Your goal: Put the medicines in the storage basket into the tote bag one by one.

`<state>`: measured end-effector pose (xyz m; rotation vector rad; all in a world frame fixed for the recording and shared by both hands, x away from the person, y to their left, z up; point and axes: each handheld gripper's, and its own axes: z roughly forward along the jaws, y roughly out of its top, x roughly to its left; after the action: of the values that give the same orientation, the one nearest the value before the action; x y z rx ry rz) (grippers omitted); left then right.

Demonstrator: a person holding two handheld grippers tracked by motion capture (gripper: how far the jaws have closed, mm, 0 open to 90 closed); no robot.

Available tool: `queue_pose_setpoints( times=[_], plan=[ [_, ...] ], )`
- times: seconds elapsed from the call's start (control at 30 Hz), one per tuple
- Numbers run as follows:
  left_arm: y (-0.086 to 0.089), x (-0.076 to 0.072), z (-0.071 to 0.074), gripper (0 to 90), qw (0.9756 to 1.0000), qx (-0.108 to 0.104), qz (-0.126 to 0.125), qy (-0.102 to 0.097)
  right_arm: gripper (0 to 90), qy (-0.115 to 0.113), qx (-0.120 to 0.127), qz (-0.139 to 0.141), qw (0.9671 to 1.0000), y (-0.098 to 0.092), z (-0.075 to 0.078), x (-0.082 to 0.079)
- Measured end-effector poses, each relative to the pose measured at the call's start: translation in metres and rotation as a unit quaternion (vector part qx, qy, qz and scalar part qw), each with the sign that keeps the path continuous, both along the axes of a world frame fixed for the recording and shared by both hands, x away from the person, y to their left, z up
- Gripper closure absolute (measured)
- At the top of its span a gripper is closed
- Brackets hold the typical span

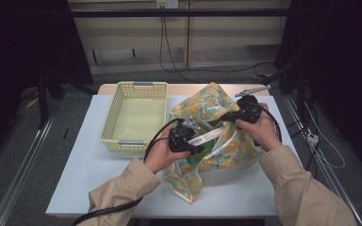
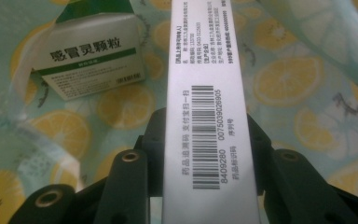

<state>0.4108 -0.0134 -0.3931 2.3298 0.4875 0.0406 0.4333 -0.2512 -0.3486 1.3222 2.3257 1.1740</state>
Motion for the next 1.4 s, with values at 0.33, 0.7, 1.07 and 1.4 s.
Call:
queue_pose_setpoints(
  times=[0.33, 0.7, 1.07, 1.4],
  plan=[
    [-0.037, 0.009, -0.008, 63.3, 0.9998, -0.007, 0.016, -0.012, 89.9, -0.002, 0.001, -0.002, 1.0, -0.004, 0.003, -0.001],
    [-0.064, 0.026, -0.015, 62.7, 0.9987, -0.032, 0.037, -0.01, 89.8, -0.005, 0.003, -0.01, 0.9999, -0.012, 0.005, -0.001],
    [-0.039, 0.019, -0.008, 26.3, 0.9983, -0.036, 0.043, 0.012, 89.9, 0.001, 0.002, -0.016, 0.9999, -0.017, -0.003, 0.0],
    [0.027, -0.016, 0.003, 17.5, 0.9984, -0.023, 0.052, -0.001, 89.9, 0.002, -0.003, -0.015, 0.9999, -0.013, -0.008, -0.003]
  ],
)
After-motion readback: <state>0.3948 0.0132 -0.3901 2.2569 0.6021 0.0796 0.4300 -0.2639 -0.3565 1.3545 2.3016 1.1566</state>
